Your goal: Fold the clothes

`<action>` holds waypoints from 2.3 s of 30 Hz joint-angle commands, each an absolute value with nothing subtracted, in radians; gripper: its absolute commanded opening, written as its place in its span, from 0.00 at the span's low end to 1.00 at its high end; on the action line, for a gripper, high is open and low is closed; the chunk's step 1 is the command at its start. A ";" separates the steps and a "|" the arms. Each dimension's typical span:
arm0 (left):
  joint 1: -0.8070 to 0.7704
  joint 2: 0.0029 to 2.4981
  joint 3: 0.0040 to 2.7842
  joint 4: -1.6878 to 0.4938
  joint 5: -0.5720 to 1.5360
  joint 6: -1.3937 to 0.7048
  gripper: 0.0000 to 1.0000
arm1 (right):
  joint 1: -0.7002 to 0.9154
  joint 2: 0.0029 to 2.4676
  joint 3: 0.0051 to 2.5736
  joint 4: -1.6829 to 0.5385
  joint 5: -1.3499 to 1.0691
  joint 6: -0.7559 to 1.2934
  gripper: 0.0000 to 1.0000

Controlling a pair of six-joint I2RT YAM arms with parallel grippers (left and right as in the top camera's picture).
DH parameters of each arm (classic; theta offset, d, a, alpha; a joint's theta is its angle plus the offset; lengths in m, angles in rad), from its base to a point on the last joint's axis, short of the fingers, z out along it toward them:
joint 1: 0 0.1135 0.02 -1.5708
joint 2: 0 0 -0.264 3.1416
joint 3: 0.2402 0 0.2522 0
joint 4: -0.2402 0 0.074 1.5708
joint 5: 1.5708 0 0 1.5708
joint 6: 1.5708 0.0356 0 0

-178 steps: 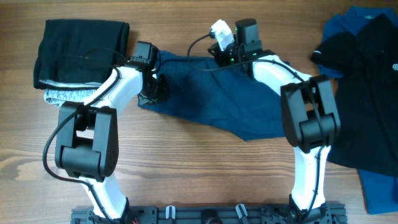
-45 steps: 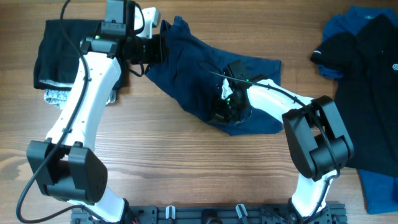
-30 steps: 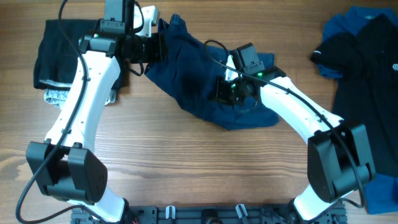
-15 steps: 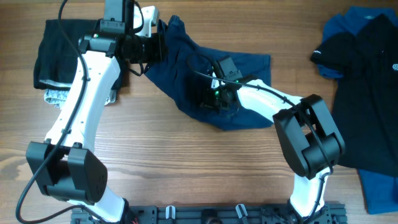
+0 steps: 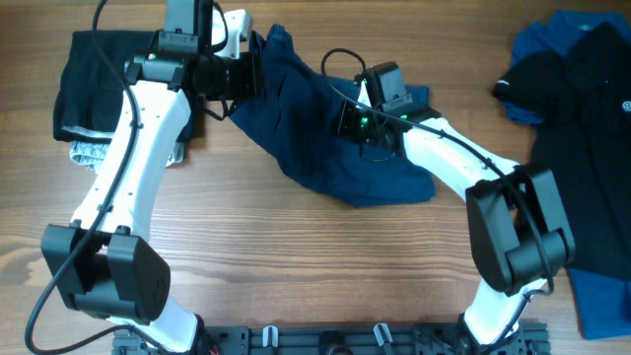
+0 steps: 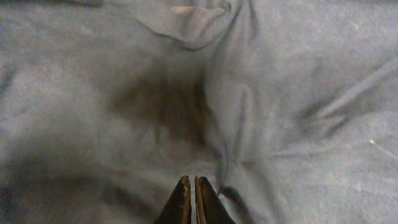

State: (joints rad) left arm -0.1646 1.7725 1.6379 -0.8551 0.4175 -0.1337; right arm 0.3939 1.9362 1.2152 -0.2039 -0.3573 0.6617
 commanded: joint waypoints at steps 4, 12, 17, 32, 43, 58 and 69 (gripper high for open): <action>-0.167 1.743 1.666 -0.847 0.426 -0.143 0.04 | 0.449 2.070 1.215 -0.147 -0.337 0.658 0.04; -0.167 1.743 1.666 -0.847 0.426 -0.143 0.04 | 0.437 2.041 1.217 -0.109 -0.337 0.602 0.04; -0.167 1.743 1.666 -0.847 0.426 -0.143 0.04 | 0.374 1.922 1.217 -0.047 -0.336 0.603 0.05; -0.167 1.743 1.666 -0.850 0.426 -0.143 0.04 | 0.416 2.172 1.216 0.341 -0.246 0.652 0.04; -0.167 1.743 1.666 -0.858 0.410 -0.143 0.04 | 0.433 2.259 1.216 0.433 -0.112 0.657 0.07; -0.195 1.743 1.666 -0.859 0.313 -0.147 0.04 | 0.295 1.908 1.222 0.123 -0.263 0.497 0.15; -0.355 1.744 1.666 -0.785 0.203 -0.207 0.04 | -0.040 1.760 1.219 -0.548 -0.211 0.424 0.16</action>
